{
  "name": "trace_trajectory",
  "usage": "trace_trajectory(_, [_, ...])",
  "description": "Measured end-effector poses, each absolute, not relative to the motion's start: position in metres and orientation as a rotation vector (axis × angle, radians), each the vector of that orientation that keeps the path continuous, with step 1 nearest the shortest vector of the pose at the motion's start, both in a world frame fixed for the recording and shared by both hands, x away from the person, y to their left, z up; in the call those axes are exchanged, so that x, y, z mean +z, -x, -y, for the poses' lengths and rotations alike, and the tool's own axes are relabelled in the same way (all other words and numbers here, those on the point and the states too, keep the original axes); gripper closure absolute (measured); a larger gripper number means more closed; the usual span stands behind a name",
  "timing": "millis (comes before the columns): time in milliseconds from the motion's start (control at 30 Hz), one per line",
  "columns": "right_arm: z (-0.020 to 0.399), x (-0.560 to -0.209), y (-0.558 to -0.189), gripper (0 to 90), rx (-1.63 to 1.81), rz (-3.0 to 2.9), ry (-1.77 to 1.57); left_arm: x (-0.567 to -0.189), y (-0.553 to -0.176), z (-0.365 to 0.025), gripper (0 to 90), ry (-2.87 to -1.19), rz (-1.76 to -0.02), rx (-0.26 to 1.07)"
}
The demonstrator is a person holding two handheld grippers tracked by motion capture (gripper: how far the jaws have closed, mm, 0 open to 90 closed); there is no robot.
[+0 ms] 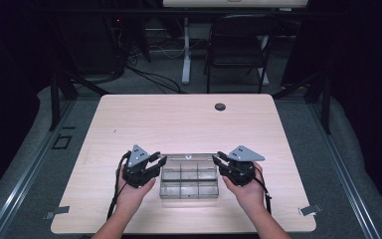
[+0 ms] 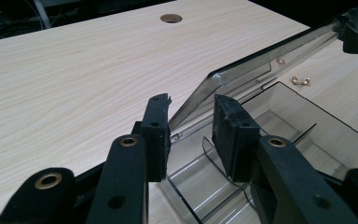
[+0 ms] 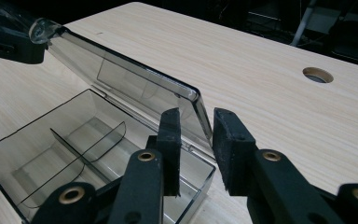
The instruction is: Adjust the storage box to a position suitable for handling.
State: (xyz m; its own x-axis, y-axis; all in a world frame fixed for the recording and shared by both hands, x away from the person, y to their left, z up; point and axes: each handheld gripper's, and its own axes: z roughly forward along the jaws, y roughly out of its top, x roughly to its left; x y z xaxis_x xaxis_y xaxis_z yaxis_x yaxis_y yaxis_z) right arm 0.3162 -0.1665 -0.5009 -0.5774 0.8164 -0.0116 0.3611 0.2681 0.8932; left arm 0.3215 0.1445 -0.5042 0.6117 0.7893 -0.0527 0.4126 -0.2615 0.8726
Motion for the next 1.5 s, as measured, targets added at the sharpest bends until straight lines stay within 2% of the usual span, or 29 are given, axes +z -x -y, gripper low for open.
trace_trajectory(667, [0.163,-0.495,-0.331,72.1,1.269,-2.031,-1.068,-0.501,-0.339,-0.138,66.3,-1.907,-0.939,0.549])
trace_trajectory(900, [0.162,-0.495,-0.335,72.0,1.274,-2.022,-1.081,-0.502,-0.343,-0.139,66.1,-1.884,-0.955,0.528])
trace_trajectory(1500, [0.155,-0.517,-0.344,60.4,1.279,-2.019,-1.137,-0.517,-0.348,-0.137,58.5,-1.815,-1.004,0.468])
